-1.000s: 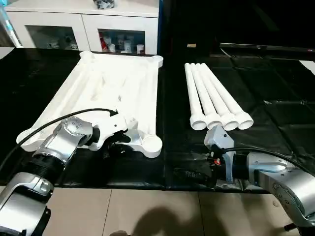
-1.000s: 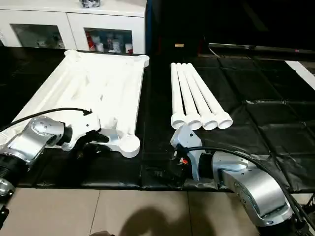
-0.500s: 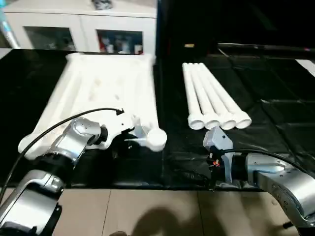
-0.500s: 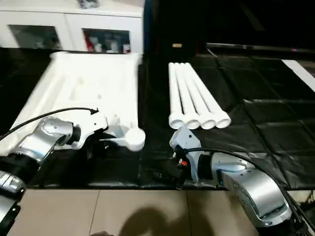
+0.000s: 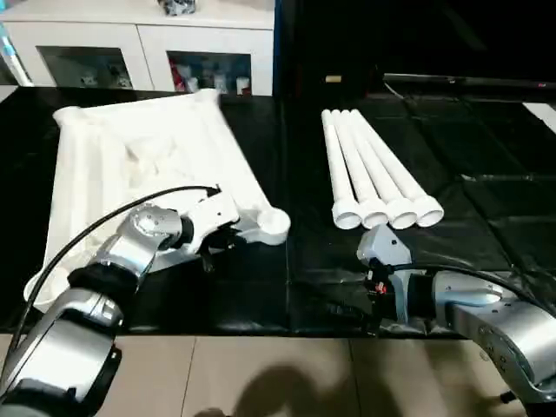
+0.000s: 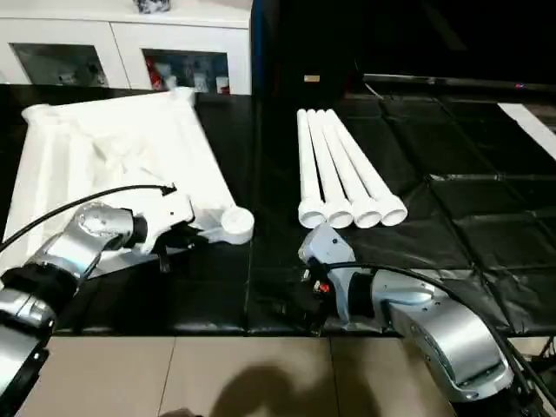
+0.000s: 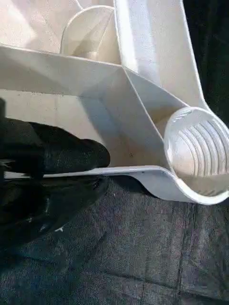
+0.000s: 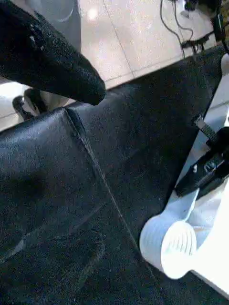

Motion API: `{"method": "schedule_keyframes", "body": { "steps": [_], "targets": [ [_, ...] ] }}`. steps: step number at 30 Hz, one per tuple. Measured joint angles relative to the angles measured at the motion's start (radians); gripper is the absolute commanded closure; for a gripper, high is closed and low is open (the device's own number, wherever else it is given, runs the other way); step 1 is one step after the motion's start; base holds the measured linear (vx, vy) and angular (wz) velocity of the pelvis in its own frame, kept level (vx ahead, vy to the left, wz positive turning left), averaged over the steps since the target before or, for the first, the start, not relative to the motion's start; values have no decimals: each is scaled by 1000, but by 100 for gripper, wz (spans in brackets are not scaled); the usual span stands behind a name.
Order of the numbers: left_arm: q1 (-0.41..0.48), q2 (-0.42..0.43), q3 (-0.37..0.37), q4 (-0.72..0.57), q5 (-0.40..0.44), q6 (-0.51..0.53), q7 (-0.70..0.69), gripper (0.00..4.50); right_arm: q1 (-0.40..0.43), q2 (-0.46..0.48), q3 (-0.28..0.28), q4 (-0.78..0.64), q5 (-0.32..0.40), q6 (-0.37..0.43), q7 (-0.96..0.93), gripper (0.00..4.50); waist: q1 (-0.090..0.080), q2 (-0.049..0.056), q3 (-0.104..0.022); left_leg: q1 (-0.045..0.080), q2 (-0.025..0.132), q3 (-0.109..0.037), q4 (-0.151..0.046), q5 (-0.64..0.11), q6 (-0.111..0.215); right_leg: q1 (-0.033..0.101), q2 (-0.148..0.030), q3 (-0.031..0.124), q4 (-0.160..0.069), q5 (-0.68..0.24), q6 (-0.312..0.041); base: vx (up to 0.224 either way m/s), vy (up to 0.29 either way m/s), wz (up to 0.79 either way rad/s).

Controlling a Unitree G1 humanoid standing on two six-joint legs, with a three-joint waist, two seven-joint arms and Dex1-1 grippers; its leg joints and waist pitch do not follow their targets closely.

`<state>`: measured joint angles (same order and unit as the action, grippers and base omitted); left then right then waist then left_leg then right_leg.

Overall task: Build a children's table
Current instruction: Move table base

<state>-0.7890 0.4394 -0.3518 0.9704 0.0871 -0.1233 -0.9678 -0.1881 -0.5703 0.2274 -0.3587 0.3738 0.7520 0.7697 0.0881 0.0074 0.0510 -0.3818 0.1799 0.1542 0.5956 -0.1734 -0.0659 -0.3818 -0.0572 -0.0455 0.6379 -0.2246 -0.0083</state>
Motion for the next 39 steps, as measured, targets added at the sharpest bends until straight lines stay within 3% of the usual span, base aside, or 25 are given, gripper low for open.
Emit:
{"method": "schedule_keyframes", "body": {
  "steps": [6, 24, 26, 27, 32, 39],
  "targets": [
    [-1, -3, 5, 52, 17, -110, -12, 444, 0, 1, 0, 0, -1, 0, -12, 0, 2, 11, -1, 0, 0, 0, 0, 0, 0, 0, 0, 0, 0, 0, 0, 0, 0, 0],
    [-26, -26, 7, 154, 41, -275, -107, 444, 0, 21, 0, 12, -19, -11, -42, 0, 21, 22, -3, 0, 0, 1, 0, 0, 0, 0, -1, 0, 2, 0, 0, 0, 0, 0],
    [-26, -25, 6, 161, 48, -288, -92, 400, 0, 24, 0, 15, -22, -15, -44, 0, 21, 22, -3, 0, 0, 1, 0, 0, 0, 0, -1, -1, 2, 0, 0, 0, 0, 0],
    [-26, -24, 8, 161, 47, -291, -89, 400, 0, 25, 0, 17, -23, -15, -46, 0, 21, 22, -3, 0, 0, 1, 0, 0, 0, 0, -1, -1, 2, 0, 0, 0, 0, 0],
    [-26, -3, 79, 78, -42, -261, -164, 357, -10, 62, -16, 40, -29, -14, -91, 0, 16, 22, -3, 0, 0, 2, 0, 0, 0, -1, -1, 0, 2, 0, 0, 0, 0, 0],
    [1, 43, 220, -142, -219, -108, -225, 290, -25, 117, -108, 51, -28, -12, -183, 0, 3, 22, -3, 0, 1, 3, 0, 0, 0, -1, -1, 0, 2, 0, 0, 0, 0, 0]
  ]
}}
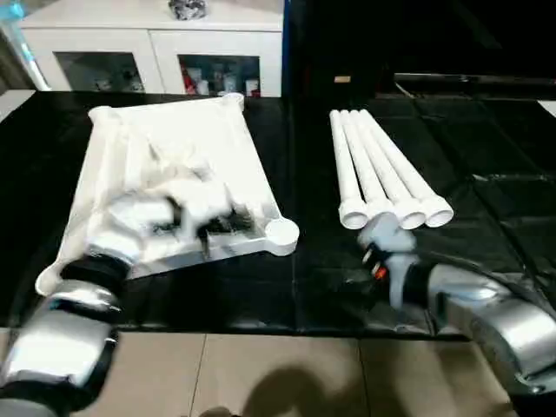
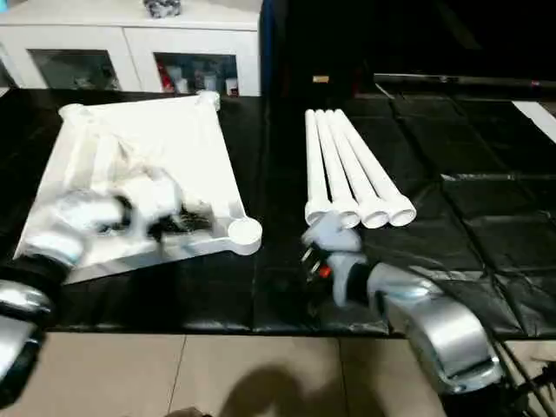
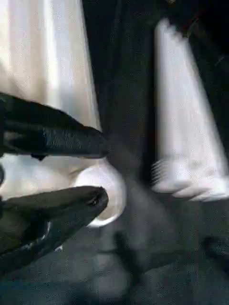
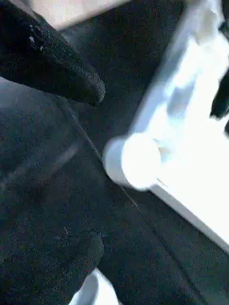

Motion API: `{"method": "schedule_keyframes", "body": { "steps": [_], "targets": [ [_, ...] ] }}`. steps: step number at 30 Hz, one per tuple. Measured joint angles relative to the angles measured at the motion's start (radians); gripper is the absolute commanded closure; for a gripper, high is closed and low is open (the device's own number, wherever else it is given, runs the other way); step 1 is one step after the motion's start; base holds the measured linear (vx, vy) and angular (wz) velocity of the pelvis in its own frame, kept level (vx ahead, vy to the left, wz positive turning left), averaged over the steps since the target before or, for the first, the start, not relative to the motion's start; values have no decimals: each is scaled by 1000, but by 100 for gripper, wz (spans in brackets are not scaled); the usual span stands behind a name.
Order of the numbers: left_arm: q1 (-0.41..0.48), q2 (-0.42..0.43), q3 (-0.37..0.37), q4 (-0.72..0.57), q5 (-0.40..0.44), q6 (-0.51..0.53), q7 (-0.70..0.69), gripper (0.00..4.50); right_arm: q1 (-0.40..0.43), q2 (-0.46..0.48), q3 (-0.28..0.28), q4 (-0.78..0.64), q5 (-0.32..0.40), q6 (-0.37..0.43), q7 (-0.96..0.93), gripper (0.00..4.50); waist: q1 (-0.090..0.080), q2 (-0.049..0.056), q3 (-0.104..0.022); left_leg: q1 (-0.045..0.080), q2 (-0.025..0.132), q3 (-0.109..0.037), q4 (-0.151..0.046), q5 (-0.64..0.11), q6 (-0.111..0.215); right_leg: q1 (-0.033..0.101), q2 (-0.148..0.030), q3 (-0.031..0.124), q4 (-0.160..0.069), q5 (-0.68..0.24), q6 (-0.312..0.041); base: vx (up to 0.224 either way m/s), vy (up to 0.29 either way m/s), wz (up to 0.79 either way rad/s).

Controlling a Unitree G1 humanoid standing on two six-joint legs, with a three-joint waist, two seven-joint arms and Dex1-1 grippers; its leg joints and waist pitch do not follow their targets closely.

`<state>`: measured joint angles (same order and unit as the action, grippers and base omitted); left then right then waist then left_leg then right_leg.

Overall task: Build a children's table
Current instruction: Move table base

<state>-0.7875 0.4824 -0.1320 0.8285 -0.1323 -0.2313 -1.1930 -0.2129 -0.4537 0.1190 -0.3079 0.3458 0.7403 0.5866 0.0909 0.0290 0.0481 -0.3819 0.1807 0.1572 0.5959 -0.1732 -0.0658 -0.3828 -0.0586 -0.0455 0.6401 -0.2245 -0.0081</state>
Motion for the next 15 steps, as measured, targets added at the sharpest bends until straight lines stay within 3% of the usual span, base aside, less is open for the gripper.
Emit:
{"method": "schedule_keyframes", "body": {
  "steps": [3, 6, 7, 8, 9, 11, 15],
  "targets": [
    [45, -4, 58, -108, -58, 90, 84, 261, -10, 85, -27, 0, -3, -9, -82, 0, -5, 0, 0, 0, 0, 1, 0, 0, 0, -1, 0, 0, 1, 0, 0, 0, 0, 0],
    [101, -19, 97, -222, -90, 168, 167, 261, -16, 145, -42, 3, -7, -15, -157, 0, -7, -2, 0, 0, 1, 2, 0, 0, 0, -1, 0, 1, 1, 0, 0, 0, 0, 0],
    [141, -35, 127, -287, -94, 195, 222, 261, -17, 174, -52, 6, -9, -22, -189, 0, -10, -1, 0, 1, 1, 2, -1, 0, 0, -1, 0, 1, 1, 0, 0, 0, 0, 0],
    [242, -100, 196, -451, -109, 268, 370, 261, -17, 261, -91, 15, -22, -45, -275, 0, -16, -3, -1, 1, 2, 3, -1, 0, 0, -1, 0, 1, 2, -1, -1, 0, 0, 0],
    [286, -140, 208, -520, -111, 318, 443, 261, -18, 289, -97, 16, -25, -49, -307, 0, -18, -5, 0, 0, 3, 5, 0, 0, 0, -2, 0, 0, 1, -1, -1, 0, 0, 0],
    [336, -173, 222, -581, -111, 385, 533, 261, -19, 301, -97, 17, -25, -50, -335, 0, -14, -13, 4, -2, 8, 10, 0, 0, 0, -3, 1, -1, 1, -1, 0, 0, 0, 0],
    [424, -214, 317, -758, -116, 454, 703, 261, -9, 309, -112, 34, -56, -79, -382, 0, -14, -25, 5, -2, 9, 12, 0, 0, 0, -2, 1, -1, 0, -2, 0, 0, 0, 0]
  ]
}}
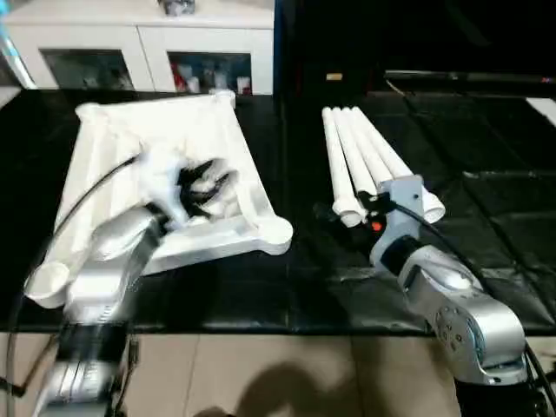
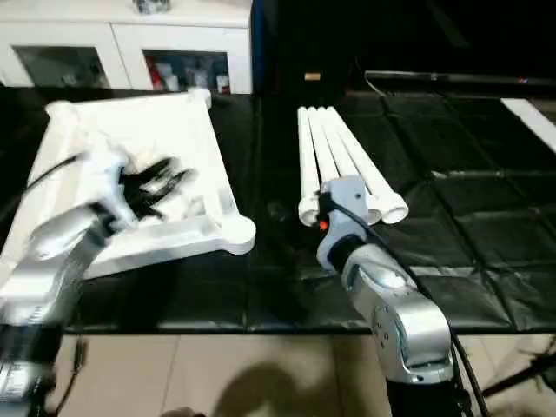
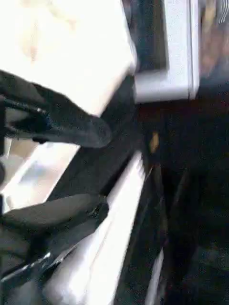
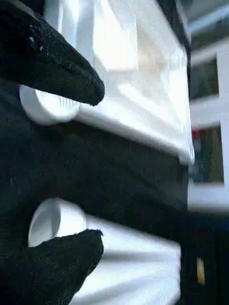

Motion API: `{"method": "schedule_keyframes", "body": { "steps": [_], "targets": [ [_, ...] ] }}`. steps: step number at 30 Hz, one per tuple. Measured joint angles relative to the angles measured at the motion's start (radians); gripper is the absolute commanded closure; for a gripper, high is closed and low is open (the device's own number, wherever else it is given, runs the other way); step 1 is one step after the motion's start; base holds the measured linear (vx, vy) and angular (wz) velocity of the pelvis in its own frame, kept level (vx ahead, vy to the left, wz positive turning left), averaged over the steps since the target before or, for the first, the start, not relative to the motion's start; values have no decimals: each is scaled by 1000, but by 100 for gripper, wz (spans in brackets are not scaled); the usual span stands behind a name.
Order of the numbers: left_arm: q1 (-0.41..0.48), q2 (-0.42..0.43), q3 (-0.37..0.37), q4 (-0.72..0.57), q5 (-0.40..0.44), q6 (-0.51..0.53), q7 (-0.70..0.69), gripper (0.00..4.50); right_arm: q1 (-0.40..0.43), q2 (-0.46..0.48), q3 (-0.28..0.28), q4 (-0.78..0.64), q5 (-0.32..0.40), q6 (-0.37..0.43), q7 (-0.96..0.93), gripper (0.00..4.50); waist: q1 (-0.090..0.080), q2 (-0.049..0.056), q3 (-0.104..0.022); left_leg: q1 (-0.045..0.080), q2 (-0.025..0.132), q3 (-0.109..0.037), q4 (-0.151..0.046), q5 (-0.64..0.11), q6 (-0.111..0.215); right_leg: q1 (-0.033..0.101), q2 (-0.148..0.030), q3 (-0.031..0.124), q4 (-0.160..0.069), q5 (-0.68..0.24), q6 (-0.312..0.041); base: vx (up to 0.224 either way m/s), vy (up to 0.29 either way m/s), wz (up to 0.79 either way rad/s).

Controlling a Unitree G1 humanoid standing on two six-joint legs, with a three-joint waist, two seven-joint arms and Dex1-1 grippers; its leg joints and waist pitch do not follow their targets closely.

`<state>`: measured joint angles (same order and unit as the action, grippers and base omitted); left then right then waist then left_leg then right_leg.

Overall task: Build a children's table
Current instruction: Move table base, then move to table

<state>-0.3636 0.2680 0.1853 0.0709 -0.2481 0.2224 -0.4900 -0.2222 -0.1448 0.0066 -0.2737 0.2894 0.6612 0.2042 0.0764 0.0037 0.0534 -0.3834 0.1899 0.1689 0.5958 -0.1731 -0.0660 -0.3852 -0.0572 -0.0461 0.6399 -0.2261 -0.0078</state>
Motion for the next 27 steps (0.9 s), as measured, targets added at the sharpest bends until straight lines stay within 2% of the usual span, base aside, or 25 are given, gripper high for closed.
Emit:
{"method": "schedule_keyframes", "body": {
  "steps": [4, 9, 12, 14, 16, 17, 18, 19, 20, 21, 22, 23, 24, 25, 26, 27],
  "targets": [
    [69, -3, 29, -129, 12, 51, 70, 261, 30, 36, -9, 11, -19, -48, -37, 0, 10, -7, 0, 0, 0, 1, 0, 0, 0, 0, 0, 1, 0, -2, 4, 0, 0, 0],
    [156, -40, 25, -244, 49, 115, 151, 261, 27, 74, -40, 52, -28, -86, -90, 0, 12, -15, 1, 2, 0, 1, -1, -1, 0, 2, 0, 1, -3, -4, 8, 0, 0, 0],
    [170, -41, 40, -265, 52, 147, 211, 261, 27, 63, -37, 81, -42, -108, -89, 0, 12, -18, 4, 22, -1, 3, -13, -2, 2, 22, 1, 0, -16, -9, 15, 0, 0, 0],
    [179, -35, 50, -290, 48, 170, 220, 261, 27, 44, -25, 87, -52, -118, -73, 0, 11, -18, 4, 43, -1, 4, -26, -4, 1, 43, 2, -2, -33, -9, 16, 0, 0, 0],
    [195, -33, 49, -315, 47, 181, 218, 261, 26, 42, -9, 84, -53, -123, -53, 0, 10, -19, 4, 59, -2, 4, -36, -6, 1, 62, 2, -4, -48, -10, 16, 54, 11, -3],
    [207, -34, 43, -328, 47, 186, 214, 261, 29, 39, 1, 79, -57, -124, -43, 0, 7, -19, 3, 48, -7, -7, -36, -8, 5, 73, -4, -20, -57, -11, 18, 57, 12, -3],
    [218, -37, 30, -337, 47, 187, 209, 261, 32, 37, 3, 81, -61, -124, -41, 0, 5, -18, 2, 44, -9, -21, -36, -9, 7, 85, -6, -38, -70, -11, 19, 57, 25, 24],
    [245, -42, 21, -353, 47, 187, 207, 261, 31, 37, 5, 79, -66, -124, -40, 0, 3, -18, 1, 35, -11, -34, -34, -11, 12, 98, -16, -70, -86, -12, 20, 91, 32, 49],
    [273, -42, 17, -359, 47, 187, 207, 261, 31, 41, 8, 81, -65, -125, -36, 0, 3, -20, -1, 42, -4, -30, -34, -11, 12, 101, -17, -75, -90, -14, 23, 91, 32, 49],
    [301, -42, 17, -357, 49, 191, 208, 261, 30, 45, 16, 81, -64, -124, -31, 0, 8, -23, -2, 47, -2, -24, -35, -15, 16, 106, -17, -72, -92, -18, 24, 149, 8, 30],
    [323, -41, 17, -355, 50, 195, 210, 261, 28, 54, 27, 83, -60, -124, -26, 0, 11, -26, -2, 54, -4, -25, -35, -22, 16, 106, -18, -69, -86, -27, 12, 177, -6, 14],
    [330, -36, 21, -355, 51, 196, 212, 261, 22, 67, 31, 86, -53, -124, -26, 0, 9, -34, -2, 62, -10, -25, -32, -30, 16, 102, -20, -62, -61, -45, -16, 177, -6, 14],
    [330, -32, 25, -356, 52, 197, 214, 261, 19, 77, 32, 88, -46, -124, -27, 0, 6, -40, -1, 72, -15, -26, -29, -39, 15, 97, -21, -48, -32, -65, -38, 164, -21, 13],
    [324, -29, 25, -364, 51, 198, 217, 261, 18, 72, 32, 87, -47, -126, -27, 0, -3, -53, -5, 77, -21, -24, -22, -49, 14, 91, -26, -33, -12, -82, -32, 133, -44, 9],
    [320, -31, 23, -371, 51, 201, 218, 261, 19, 58, 31, 88, -48, -126, -27, 0, -2, -64, -9, 77, -22, -19, -16, -56, 21, 98, -26, -23, -10, -88, 7, 133, -44, 9],
    [316, -35, 14, -374, 50, 204, 219, 261, 20, 42, 22, 88, -50, -127, -28, 0, 8, -62, -10, 63, -20, -19, 6, -73, 48, 111, -16, -21, -18, -91, 18, 145, -53, 6]
  ]
}}
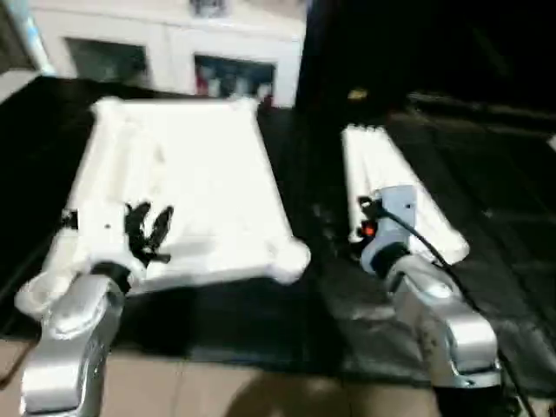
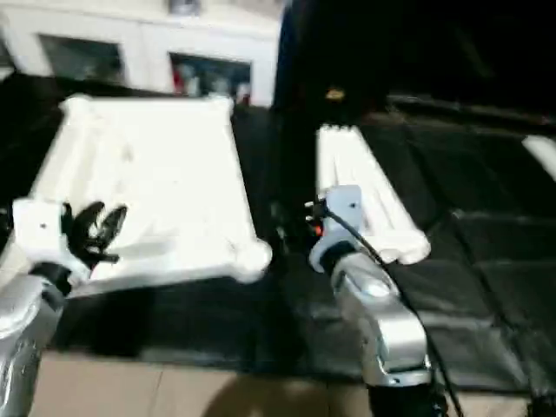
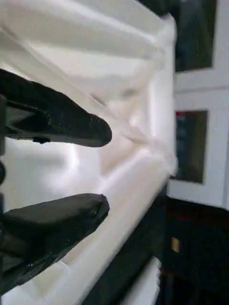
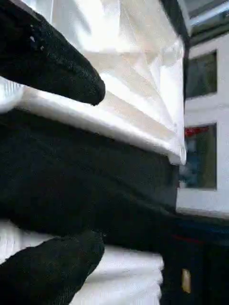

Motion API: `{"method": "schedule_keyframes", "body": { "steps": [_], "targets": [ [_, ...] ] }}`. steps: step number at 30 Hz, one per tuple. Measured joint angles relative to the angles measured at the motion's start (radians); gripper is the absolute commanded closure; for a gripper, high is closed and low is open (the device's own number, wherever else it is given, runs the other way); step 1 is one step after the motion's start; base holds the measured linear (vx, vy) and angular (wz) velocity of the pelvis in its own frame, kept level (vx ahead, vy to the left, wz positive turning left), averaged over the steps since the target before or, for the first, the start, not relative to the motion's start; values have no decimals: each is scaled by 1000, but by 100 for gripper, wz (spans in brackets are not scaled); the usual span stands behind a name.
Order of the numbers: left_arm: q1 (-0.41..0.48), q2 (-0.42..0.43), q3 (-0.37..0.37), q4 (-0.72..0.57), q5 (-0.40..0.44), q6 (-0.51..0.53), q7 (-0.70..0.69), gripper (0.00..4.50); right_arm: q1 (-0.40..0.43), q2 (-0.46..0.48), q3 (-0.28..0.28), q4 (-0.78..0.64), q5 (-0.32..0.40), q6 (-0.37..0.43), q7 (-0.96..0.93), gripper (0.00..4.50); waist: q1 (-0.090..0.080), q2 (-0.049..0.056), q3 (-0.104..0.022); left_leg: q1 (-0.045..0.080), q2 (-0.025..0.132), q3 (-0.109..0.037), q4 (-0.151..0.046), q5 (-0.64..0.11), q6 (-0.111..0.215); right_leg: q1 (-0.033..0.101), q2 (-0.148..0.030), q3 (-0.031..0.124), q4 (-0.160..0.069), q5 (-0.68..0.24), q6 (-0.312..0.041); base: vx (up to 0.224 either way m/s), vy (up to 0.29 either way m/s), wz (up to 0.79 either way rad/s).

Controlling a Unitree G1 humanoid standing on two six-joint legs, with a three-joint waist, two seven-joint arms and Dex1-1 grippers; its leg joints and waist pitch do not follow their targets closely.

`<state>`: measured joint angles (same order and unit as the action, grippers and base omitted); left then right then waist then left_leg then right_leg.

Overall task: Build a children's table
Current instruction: Move to table

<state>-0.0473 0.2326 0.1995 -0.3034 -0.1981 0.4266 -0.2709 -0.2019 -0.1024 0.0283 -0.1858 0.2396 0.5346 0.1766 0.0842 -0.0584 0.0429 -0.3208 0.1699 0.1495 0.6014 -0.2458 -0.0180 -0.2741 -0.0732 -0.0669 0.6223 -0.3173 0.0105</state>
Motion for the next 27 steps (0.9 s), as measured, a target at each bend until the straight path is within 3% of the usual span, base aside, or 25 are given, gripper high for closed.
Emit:
{"method": "schedule_keyframes", "body": {
  "steps": [1, 3, 4, 5, 6, 7, 8, 9, 10, 11, 12, 13, 14, 15, 16, 18, 21, 24, 27],
  "targets": [
    [-1, -4, -21, -5, -1, 7, -2, 261, 3, -8, -14, 2, -5, 0, 0, 0, 5, 10, -3, -9, 9, -7, 18, -13, 22, 8, 12, -1, -14, 0, -1, 148, -40, -3],
    [-1, -2, -25, -8, -2, 10, -4, 261, 2, -11, -33, 1, -7, 0, 2, 0, 6, 21, -7, -19, 13, -13, 23, -20, 14, 16, 22, -5, -26, -2, 1, 140, -23, -3],
    [-2, 8, -20, -9, -2, 10, -5, 261, -1, -10, -31, 0, -8, 0, 3, 0, 3, 24, -10, -10, 16, -19, 18, -22, -26, 16, 25, -7, -27, -2, 12, 199, -42, 1],
    [-2, 19, -15, -7, -2, 10, -5, 261, -6, -6, -20, 0, -13, 4, 2, 0, -9, 21, -11, -3, 16, -28, 17, -27, -38, 1, 26, -6, -7, -9, 15, 199, -42, 1],
    [3, 26, -4, -5, -2, 10, -5, 261, -19, 0, 4, 1, -16, 13, 5, 0, -20, 14, -14, 5, 5, -39, 15, -34, -35, -30, 10, -3, 53, -14, 20, 208, -83, -10],
    [2, 35, 13, 1, -1, 11, -4, 261, -29, 2, 26, -6, -17, 13, 7, 0, -36, 11, -15, 19, -8, -61, 15, -45, -30, -77, 1, 0, 122, -14, 22, 109, -86, -24],
    [-1, 39, 15, -1, -1, 10, -4, 261, -31, -2, 25, -11, -18, 13, 6, 0, -43, 4, -19, 31, -17, -66, 14, -54, -19, -113, -7, 5, 130, -13, 24, 109, -86, -24],
    [-7, 39, 13, -3, -2, 9, -4, 261, -33, -10, 18, -14, -18, 12, 5, 0, -52, -12, -21, 40, -32, -60, 15, -63, -12, -135, -21, 16, 87, 2, 13, 61, -73, -22],
    [-21, 32, 0, -6, 0, 8, -6, 261, -31, -31, -3, -24, -14, 14, 6, 0, -58, -35, -18, 44, -47, -46, 32, -80, -3, -125, -26, 40, 71, 42, 4, 55, -45, -1],
    [-21, 23, -26, -7, -1, 9, -10, 261, -30, -41, -21, -23, -14, 18, 5, 0, -50, -31, -17, 41, -42, -48, 58, -90, 50, -113, -14, 49, 63, 38, -2, 55, -45, -1],
    [-20, 21, -48, -7, -1, 10, -11, 261, -30, -48, -45, -23, -12, 23, 5, 0, -45, -26, -15, 19, -46, -56, 106, -83, 73, -98, -10, 50, 49, 42, -9, 65, -38, 1],
    [-20, 24, -52, -7, -1, 10, -11, 261, -33, -47, -62, -24, -5, 28, 6, 0, -40, -23, -14, -4, -56, -57, 140, -74, 57, -73, -5, 49, 33, 43, -11, 76, -29, -11],
    [-22, 34, -52, -8, 0, 10, -13, 261, -45, -43, -67, -28, 7, 39, 8, 0, -35, -11, -10, -18, -56, -57, 122, -57, 29, -54, 2, 41, 20, 44, -14, 76, -29, -11],
    [-27, 50, -51, -10, 1, 11, -19, 261, -70, -35, -72, -30, 21, 54, 10, 0, -33, 7, -9, -32, -46, -57, 71, -36, 3, -46, 16, 28, 19, 42, -17, 66, -3, -11],
    [-41, 75, -52, -12, 1, 13, -32, 261, -106, -24, -80, -28, 39, 70, 12, 0, -29, 30, -5, -44, -24, -62, 46, 18, -31, -40, 34, 13, 25, 37, -15, 67, 57, -15],
    [-44, 98, -51, -13, 1, 19, -53, 261, -134, 2, -64, -24, 46, 76, 4, 0, -32, 23, -8, -49, -25, -63, 45, 17, -29, -47, 30, 5, 19, 39, -16, 90, 61, -8],
    [-44, 122, -78, -15, -5, 32, -113, 261, -189, 3, -62, 22, 37, 95, -27, 0, -21, 14, -13, -65, -28, -61, 53, 18, -26, -60, 26, 7, 20, 48, -3, 63, 21, 3],
    [-54, 180, -107, -16, -22, 50, -183, 261, -238, 3, -62, 119, 36, 154, -28, 0, -25, 21, -8, -62, -29, -55, 43, 21, -34, -60, 22, 10, 18, 50, -4, -19, 1, -1],
    [-89, 247, -137, -26, -45, 71, -265, 261, -340, 1, -71, 271, 19, 210, -52, 0, -31, 25, -1, -47, -27, -32, 18, 35, -37, -60, 14, 13, 21, 53, -7, -81, -24, 2]
  ]
}}
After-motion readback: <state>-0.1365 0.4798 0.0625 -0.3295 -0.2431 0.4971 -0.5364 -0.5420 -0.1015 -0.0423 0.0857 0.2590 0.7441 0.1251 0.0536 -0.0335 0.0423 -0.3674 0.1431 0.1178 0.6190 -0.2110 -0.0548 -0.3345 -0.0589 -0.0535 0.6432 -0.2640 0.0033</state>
